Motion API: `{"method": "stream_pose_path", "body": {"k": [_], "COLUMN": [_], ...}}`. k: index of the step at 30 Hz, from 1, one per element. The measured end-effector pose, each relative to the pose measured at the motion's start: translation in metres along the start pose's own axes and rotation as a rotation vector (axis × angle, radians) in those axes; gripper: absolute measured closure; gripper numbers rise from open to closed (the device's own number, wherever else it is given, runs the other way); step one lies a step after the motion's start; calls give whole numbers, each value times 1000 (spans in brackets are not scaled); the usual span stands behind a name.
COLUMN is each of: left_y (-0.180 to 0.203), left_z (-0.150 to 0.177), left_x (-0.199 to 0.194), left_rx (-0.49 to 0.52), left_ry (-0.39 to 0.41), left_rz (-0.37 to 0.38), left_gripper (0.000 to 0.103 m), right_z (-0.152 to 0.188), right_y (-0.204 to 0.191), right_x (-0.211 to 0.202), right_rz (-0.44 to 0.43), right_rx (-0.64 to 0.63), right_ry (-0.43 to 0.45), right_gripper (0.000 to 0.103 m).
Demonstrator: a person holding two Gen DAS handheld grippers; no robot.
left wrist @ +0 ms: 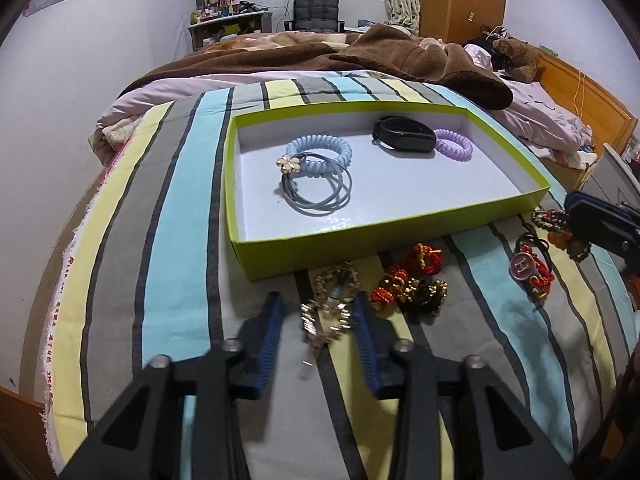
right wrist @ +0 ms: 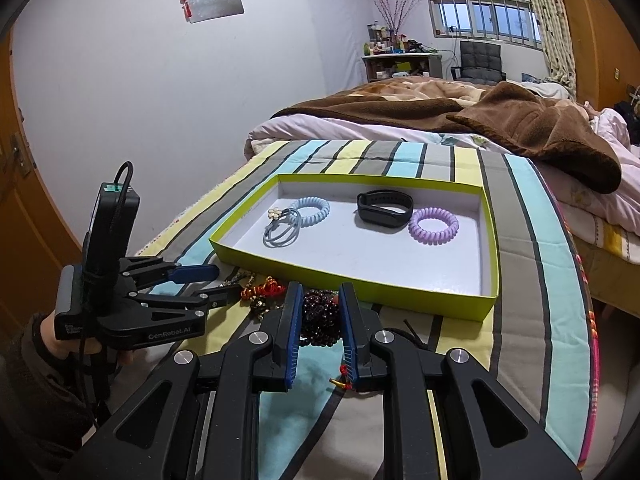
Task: Organize jewelry
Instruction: 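Grasp the gold brooch with left tool while right tool holds beaded bracelet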
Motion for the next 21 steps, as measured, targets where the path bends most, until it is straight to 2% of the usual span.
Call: {"method": "stream_pose_path", "body": {"k": [2, 8, 21], "left_y": [-1, -3, -19], "left_z": [0, 2, 4], "left_x": [-1, -3, -30], "left_rx": [-6, -29, -84], "left_ry": [0, 10, 73], "left_rz": [4, 14, 21], "left_gripper": [77, 79, 79], "right_z": [0, 1, -2], "right_y": [1, 1, 4], "right_x": [0, -1, -8], "right_rz": [1, 1, 6], "right_rx": [2, 3, 13], "right_ry": [-2, 2, 20], "right_gripper": [84, 84, 84]}}
Point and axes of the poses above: each gripper's, at about its wrist camera, not at the fingertips, and x roughly the way its jaws point, y to its right, z to its underside, the point moved 7 cm from there along x, roughly the way its jaws point, and after that the axes turned 6 degrees about -y, right-handed, at the moved point
